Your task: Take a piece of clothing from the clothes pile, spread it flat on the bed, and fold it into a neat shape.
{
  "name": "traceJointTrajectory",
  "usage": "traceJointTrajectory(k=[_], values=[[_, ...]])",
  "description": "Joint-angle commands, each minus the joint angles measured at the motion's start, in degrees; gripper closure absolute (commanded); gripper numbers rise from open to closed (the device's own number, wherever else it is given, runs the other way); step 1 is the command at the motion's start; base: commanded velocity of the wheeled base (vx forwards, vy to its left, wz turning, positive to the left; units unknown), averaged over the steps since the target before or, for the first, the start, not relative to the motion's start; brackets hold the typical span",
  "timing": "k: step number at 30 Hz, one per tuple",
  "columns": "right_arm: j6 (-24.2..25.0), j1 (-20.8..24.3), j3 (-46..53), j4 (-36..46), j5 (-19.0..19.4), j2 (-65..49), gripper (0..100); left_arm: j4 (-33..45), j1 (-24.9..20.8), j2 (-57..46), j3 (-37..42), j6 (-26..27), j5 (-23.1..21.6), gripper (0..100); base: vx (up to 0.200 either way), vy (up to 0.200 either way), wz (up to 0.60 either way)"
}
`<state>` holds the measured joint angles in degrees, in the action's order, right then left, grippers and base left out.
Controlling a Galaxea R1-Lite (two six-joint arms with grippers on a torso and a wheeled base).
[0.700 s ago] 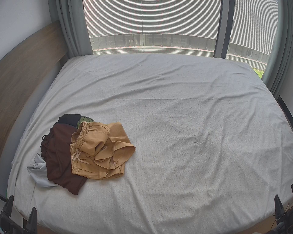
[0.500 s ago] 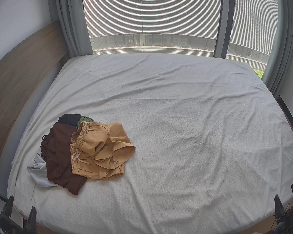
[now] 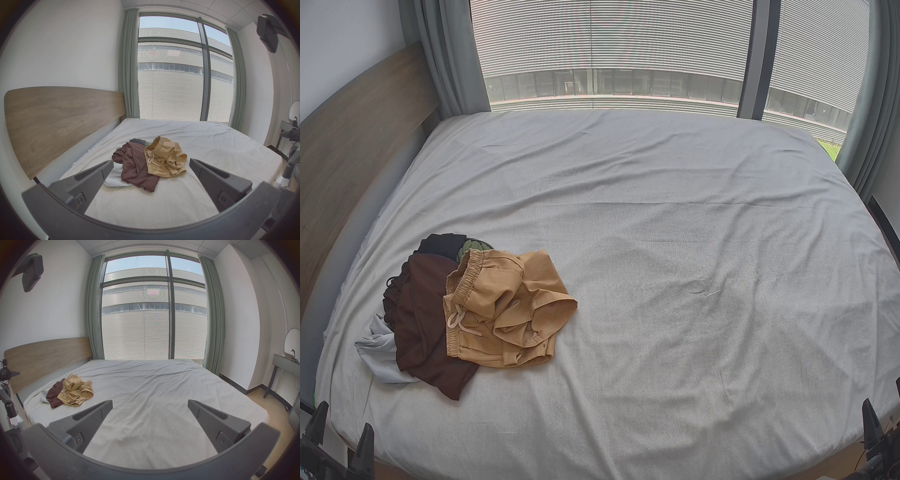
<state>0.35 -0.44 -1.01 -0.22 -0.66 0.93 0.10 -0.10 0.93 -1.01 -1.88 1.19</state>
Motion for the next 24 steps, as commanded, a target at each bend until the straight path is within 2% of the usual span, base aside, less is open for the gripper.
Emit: traceJointTrajectory(k=[1,11,15,19,21,24], values=[[-0.1,0.0,1.0,0.0,0.0,-0.3,0,0.0,0.0,-0.9,1.0,0.0,0.0,0,0.0,0.0,0.0],[0.3,-0.1,1.0,0.0,-0.1,-0.3,0,-0.6,0.1,-0.9,1.0,0.1,0.0,0,0.0,0.0,0.0],[0.2,-0.1,1.0,0.0,-0.1,-0.3,0,-9.3,0.6,2.1,-4.1,-0.1,1.2,0,0.0,0.0,0.0],[0.3,-0.1,1.0,0.0,-0.1,-0.3,0,-9.9,-0.3,8.1,-5.5,-0.8,0.1,0,0.0,0.0,0.0],[0.2,0.1,1.0,0.0,-0.1,-0.3,0,-9.9,-2.5,10.6,-5.8,-3.4,-1.2,0,0.0,0.0,0.0],[0.1,0.1,1.0,0.0,-0.1,-0.3,0,-9.9,-3.5,13.0,-7.2,-6.7,-2.8,0,0.0,0.0,0.0]])
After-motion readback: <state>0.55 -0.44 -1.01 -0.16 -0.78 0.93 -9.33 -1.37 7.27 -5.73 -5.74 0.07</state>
